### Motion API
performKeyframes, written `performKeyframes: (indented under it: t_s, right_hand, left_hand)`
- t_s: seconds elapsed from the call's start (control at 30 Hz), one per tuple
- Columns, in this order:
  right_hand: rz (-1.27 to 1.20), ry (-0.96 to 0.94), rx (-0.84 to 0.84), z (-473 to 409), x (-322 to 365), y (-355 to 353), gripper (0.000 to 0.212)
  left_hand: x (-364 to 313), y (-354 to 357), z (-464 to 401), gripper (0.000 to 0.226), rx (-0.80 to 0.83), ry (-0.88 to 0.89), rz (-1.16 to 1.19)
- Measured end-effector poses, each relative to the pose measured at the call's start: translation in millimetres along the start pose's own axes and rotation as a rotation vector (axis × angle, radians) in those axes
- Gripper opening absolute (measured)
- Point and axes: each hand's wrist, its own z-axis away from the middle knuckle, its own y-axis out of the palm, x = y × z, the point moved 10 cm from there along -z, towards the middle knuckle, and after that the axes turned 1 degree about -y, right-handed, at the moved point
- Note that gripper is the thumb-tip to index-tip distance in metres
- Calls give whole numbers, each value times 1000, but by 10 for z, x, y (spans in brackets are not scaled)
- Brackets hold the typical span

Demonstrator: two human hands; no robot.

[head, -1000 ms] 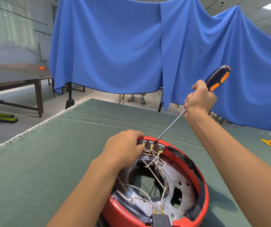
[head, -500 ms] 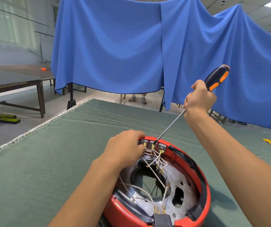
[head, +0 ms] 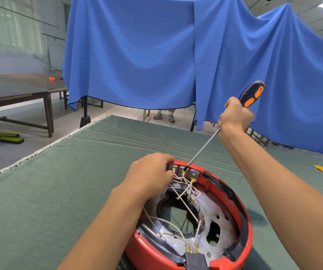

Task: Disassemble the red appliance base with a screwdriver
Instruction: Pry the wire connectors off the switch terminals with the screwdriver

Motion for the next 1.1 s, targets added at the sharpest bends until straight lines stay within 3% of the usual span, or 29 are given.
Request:
performKeyframes:
  t_s: [0.37,0.8,0.93,1.1]
  right_hand:
    - [63,37,31,4,-48,113,22]
    - [-203,-358,236,739,653,47,33]
    - [-95,-336,245,656,630,214,39]
    - [87,-178,181,340,378,370,39]
  left_hand:
    - [-6,0,-5,36,-5,9,-7]
    - [3,0,0,42,16,-16,-14]
    - [2,8,5,41,18,-19,-15]
    - [14,10,-11,42,13,-15,-18]
